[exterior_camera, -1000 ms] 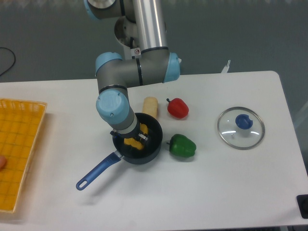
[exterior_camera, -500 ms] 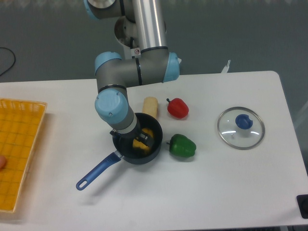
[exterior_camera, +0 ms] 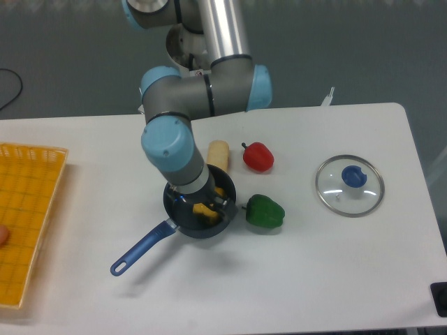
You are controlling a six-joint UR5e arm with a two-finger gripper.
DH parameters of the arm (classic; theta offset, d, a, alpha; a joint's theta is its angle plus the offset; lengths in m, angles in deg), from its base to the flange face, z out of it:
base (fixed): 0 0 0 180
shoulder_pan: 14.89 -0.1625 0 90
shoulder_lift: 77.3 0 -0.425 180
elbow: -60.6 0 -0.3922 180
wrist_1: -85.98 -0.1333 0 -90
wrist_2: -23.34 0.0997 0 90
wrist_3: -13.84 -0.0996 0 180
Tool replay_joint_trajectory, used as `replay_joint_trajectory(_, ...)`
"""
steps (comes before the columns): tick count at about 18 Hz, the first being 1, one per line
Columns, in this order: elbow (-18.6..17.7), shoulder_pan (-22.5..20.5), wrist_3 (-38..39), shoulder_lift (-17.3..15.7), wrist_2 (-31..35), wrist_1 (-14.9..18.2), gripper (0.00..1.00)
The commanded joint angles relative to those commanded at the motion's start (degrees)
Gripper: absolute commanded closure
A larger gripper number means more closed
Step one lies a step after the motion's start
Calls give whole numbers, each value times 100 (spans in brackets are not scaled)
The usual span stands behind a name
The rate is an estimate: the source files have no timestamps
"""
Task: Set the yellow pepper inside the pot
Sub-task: 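Lift the open gripper up out of the saucepan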
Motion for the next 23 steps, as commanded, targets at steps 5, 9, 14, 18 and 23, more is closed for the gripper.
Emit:
replay_joint_trajectory(5,0,-185,-203,-141,-18,0,0)
replay_joint_trajectory(9,-9,-395,-800,-211,-141,53,0)
replay_joint_trajectory(14,-44,-808,-1231,-536,-711,228,0)
replay_joint_trajectory(18,-88,-1019,-1705,-598,-738,395,0)
replay_joint_trajectory(23,-184,-1423,-2382,-712,-879,475,0)
